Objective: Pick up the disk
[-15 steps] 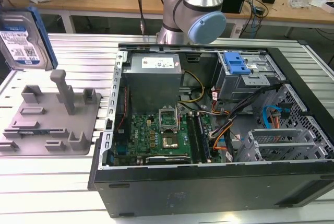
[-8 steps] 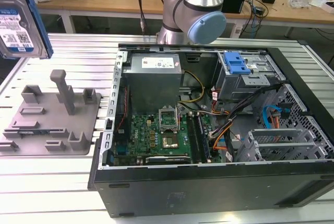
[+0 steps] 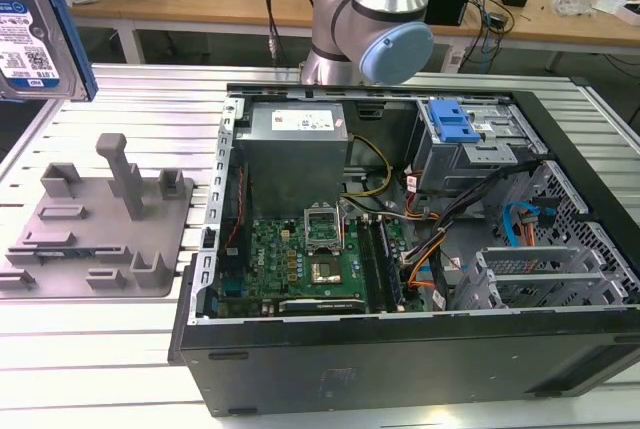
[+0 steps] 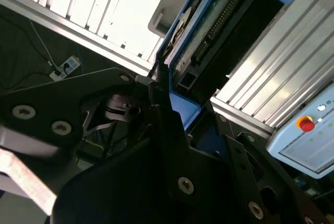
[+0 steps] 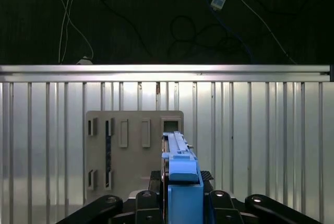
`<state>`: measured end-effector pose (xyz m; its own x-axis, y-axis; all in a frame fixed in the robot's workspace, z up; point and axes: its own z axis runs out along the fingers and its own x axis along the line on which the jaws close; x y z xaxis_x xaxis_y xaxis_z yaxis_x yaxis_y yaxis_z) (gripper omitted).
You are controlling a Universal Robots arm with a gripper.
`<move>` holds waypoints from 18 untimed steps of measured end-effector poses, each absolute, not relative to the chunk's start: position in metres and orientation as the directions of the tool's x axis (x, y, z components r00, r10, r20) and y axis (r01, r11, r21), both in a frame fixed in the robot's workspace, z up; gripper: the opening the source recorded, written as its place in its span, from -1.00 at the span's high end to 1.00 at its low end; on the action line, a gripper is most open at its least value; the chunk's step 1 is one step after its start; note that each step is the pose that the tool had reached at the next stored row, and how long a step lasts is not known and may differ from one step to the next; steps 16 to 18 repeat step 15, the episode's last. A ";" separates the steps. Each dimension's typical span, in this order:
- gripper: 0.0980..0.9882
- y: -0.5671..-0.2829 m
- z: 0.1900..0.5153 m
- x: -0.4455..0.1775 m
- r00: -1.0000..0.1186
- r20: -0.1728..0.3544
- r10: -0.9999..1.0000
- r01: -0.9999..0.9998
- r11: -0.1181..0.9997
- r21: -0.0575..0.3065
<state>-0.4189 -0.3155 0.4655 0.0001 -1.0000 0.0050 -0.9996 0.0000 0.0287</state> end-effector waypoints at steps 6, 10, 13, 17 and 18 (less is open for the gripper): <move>0.40 -0.315 0.466 -0.419 0.000 0.005 -1.000 -1.000 0.000 0.029; 0.40 -0.315 0.466 -0.419 0.000 0.005 -1.000 -1.000 0.000 0.029; 0.40 -0.315 0.466 -0.419 0.000 0.005 -1.000 -1.000 0.000 0.029; 0.40 -0.315 0.466 -0.419 0.000 0.005 -1.000 -1.000 0.000 0.029; 0.40 -0.315 0.466 -0.419 0.000 0.005 -1.000 -1.000 0.000 0.029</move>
